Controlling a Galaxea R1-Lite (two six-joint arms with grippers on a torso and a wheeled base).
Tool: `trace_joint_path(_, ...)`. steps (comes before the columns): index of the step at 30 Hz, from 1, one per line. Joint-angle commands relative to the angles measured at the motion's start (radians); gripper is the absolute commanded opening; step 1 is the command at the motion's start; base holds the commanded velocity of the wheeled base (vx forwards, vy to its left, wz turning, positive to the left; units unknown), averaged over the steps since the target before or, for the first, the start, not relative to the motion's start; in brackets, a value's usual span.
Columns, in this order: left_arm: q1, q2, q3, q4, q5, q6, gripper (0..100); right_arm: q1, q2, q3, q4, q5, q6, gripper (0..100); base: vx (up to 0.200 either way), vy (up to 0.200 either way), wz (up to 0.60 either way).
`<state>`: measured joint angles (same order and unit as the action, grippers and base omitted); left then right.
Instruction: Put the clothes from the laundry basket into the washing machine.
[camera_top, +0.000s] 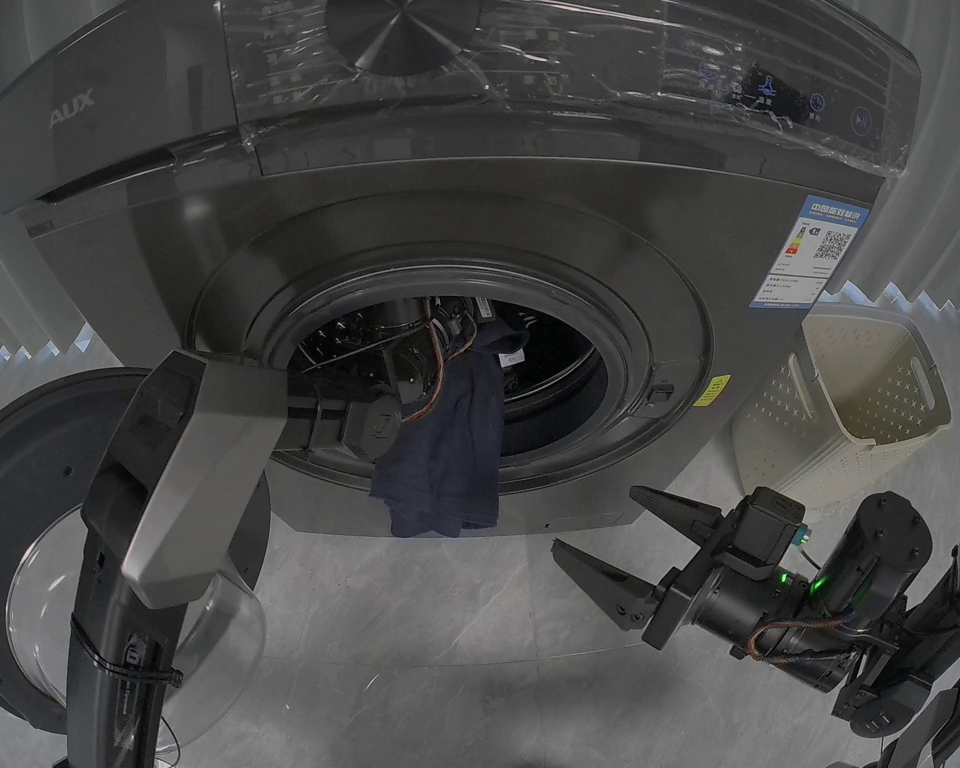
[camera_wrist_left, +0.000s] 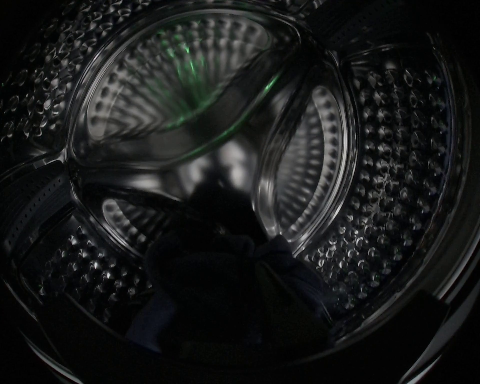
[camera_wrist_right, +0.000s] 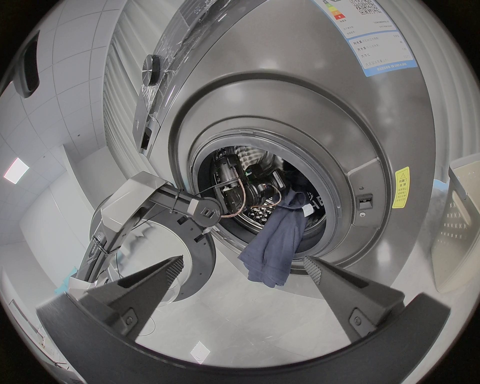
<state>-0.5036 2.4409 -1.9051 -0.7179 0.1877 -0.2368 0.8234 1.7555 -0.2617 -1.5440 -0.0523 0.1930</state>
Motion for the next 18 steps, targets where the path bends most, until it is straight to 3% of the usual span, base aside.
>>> trace_joint_path(1,0.007,0.069,-0.040,-0.003,0.033,-0.007,100,0.000,0.005,0.001,-0.001,0.000,0.000,100,0.000,0.000,0.00)
trace_joint_path(10,-0.015,-0.144,0.291,0.087,0.001,0.005,100,0.000,0.005,-0.002,-0.001,0.000,0.000,100,0.000,0.000,0.00)
trace_joint_path(12,-0.013,-0.198,0.362,0.132,-0.022,0.019,100,0.000,0.005,-0.001,-0.001,0.000,0.000,100,0.000,0.000,0.00)
trace_joint_path(13,-0.007,-0.217,0.394,0.153,-0.034,0.044,100,0.000,0.005,-0.001,-0.001,-0.003,0.000,100,0.000,0.000,0.00)
trace_joint_path(15,-0.003,-0.220,0.413,0.153,-0.037,0.065,100,0.000,0.007,-0.001,-0.001,-0.006,0.000,100,0.000,0.000,0.00)
trace_joint_path(18,0.010,-0.210,0.426,0.156,-0.062,0.080,100,0.005,0.007,-0.001,-0.001,-0.007,0.000,100,0.000,0.000,0.00)
